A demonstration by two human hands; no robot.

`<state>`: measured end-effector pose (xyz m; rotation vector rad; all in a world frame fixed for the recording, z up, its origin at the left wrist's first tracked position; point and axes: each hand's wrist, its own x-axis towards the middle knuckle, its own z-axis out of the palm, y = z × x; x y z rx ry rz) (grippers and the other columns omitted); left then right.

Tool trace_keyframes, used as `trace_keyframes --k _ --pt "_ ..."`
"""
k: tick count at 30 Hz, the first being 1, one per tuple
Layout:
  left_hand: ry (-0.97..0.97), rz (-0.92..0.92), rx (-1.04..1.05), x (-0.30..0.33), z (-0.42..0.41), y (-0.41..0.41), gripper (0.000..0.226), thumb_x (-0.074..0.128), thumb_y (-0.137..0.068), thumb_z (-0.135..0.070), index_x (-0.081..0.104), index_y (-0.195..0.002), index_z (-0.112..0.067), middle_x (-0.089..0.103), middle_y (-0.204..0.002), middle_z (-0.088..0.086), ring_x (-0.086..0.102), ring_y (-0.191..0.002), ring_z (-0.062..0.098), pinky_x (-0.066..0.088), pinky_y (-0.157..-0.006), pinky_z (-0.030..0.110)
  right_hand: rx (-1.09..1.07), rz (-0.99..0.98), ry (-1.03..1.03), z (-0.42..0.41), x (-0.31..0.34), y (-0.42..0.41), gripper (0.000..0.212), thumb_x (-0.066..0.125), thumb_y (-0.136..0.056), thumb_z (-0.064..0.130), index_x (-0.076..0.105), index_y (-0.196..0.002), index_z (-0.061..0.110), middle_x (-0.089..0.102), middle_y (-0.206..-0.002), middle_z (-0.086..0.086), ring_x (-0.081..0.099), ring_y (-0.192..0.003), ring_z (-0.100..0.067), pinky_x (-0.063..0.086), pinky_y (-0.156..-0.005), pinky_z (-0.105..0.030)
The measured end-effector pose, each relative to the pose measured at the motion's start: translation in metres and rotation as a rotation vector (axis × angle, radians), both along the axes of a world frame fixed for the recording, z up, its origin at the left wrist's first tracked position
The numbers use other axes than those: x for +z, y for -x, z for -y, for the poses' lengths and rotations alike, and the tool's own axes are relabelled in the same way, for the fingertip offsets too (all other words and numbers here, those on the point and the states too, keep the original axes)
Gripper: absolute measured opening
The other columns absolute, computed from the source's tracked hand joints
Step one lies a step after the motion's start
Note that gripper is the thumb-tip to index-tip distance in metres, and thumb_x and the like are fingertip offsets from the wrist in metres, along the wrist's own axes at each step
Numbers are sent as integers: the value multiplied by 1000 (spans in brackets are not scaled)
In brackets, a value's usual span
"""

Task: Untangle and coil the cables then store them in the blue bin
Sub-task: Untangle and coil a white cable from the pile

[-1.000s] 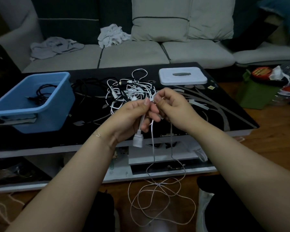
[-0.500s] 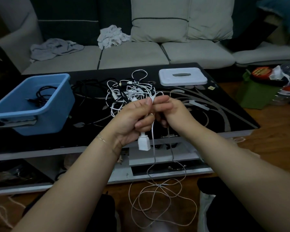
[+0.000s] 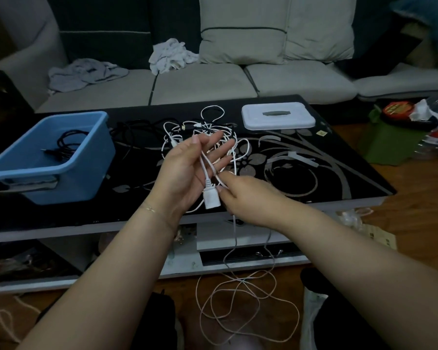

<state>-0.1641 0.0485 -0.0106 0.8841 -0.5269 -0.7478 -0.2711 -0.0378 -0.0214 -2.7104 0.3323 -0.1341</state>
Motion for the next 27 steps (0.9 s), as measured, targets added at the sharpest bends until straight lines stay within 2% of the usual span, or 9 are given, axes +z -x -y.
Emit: trace_keyframes --k 4,8,10,12,14,16,19,22,27 --pt "-243 344 169 -5 4 5 32 29 -106 -16 53 -84 -12 53 -136 8 60 -117 23 54 -92 36 65 35 184 -1 2 4 23 35 -101 35 49 -100 17 62 -99 -11 57 -91 -33 28 -62 -31" --pt "-436 752 216 -11 3 4 27 34 -105 -24 58 -95 -20 56 -118 -18 69 -87 12 53 -79 32 103 81 152 -3 9 7 26 37 -101 36 52 -115 21 62 -100 -3 59 -89 -28 31 -61 -31" --pt "-563 1067 239 -13 3 2 30 37 -102 -34 65 -107 -23 64 -115 -15 66 -96 13 48 -86 29 101 109 137 1 13 10 23 40 -99 36 55 -110 22 63 -95 -2 59 -88 -28 32 -61 -31" --pt "-660 1170 173 -13 1 3 34 37 -102 -33 66 -110 -18 70 -103 -5 66 -92 14 48 -82 29 80 131 172 7 16 13 17 43 -96 38 55 -93 26 63 -87 -1 59 -85 -27 31 -60 -31" --pt "-730 1118 62 -13 0 4 32 36 -103 -27 63 -97 -10 67 -72 -3 66 -62 15 48 -61 27 29 154 209 12 19 14 21 48 -92 45 47 -78 29 56 -76 5 56 -77 -21 30 -60 -30" --pt "-748 998 -65 -10 0 8 32 36 -104 -22 56 -86 -4 57 -49 -3 47 -35 11 34 -40 19 -33 156 224 22 21 16 34 55 -84 56 43 -70 27 51 -69 9 48 -69 -14 29 -58 -30" --pt "-604 723 -251 -6 -2 12 40 33 -105 -22 55 -75 -6 43 -43 -3 25 -36 8 19 -37 17 -84 140 61 36 23 15 36 65 -75 57 49 -68 26 56 -68 9 48 -64 -8 35 -57 -30" --pt "-508 604 -354 -3 -3 12 50 28 -105 -30 64 -84 -1 24 -49 -7 16 -44 7 16 -40 17 -33 237 -335 50 21 13 18 71 -82 32 57 -72 25 61 -73 5 52 -69 -9 41 -67 -30" --pt "-372 450 -315 -7 0 9 42 35 -99 -33 59 -82 -4 36 -45 -4 45 -39 11 37 -40 18 17 365 -604 57 17 12 14 60 -92 13 58 -80 20 57 -67 8 49 -58 2 41 -58 -14"
